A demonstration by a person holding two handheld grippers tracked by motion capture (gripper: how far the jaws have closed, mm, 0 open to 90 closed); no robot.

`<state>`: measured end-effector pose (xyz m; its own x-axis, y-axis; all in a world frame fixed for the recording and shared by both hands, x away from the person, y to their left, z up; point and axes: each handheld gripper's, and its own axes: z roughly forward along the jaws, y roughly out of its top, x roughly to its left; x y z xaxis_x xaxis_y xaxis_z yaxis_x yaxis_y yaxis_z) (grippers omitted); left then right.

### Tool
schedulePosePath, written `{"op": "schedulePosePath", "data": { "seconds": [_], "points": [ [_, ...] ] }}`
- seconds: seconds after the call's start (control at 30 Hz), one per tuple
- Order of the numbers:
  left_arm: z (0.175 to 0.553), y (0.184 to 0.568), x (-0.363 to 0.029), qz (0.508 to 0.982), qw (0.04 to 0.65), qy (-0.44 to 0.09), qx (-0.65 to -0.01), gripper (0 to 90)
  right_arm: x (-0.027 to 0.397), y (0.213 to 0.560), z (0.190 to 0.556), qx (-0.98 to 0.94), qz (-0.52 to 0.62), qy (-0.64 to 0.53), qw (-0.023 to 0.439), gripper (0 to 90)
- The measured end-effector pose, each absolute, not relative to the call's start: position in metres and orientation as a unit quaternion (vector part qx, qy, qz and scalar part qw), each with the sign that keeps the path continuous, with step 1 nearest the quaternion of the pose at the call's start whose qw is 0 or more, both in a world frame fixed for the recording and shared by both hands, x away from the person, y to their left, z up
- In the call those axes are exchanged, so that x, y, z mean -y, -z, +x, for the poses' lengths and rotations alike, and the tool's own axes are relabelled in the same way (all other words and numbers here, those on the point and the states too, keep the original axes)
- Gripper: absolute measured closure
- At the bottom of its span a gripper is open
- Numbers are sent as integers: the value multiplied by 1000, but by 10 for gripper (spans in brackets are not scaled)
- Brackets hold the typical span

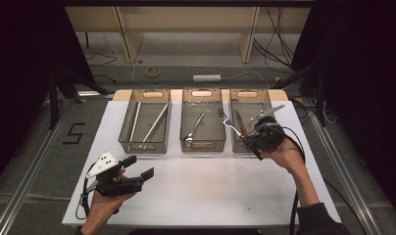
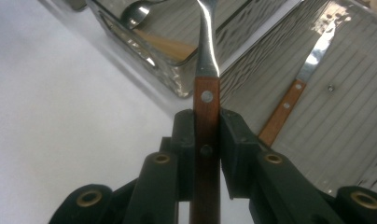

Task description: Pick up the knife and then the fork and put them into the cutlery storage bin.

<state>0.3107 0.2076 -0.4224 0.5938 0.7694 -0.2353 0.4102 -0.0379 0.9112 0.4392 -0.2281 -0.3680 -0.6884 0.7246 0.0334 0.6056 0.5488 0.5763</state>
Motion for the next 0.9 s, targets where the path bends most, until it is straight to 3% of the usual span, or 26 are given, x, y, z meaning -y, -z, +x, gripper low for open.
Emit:
{"op": "schedulePosePath", "data": {
  "seconds": [0.9],
  "points": [
    [311, 423, -208, 702, 552, -159, -421, 170, 250, 359, 513, -829, 473, -279, 108, 775]
  ]
}}
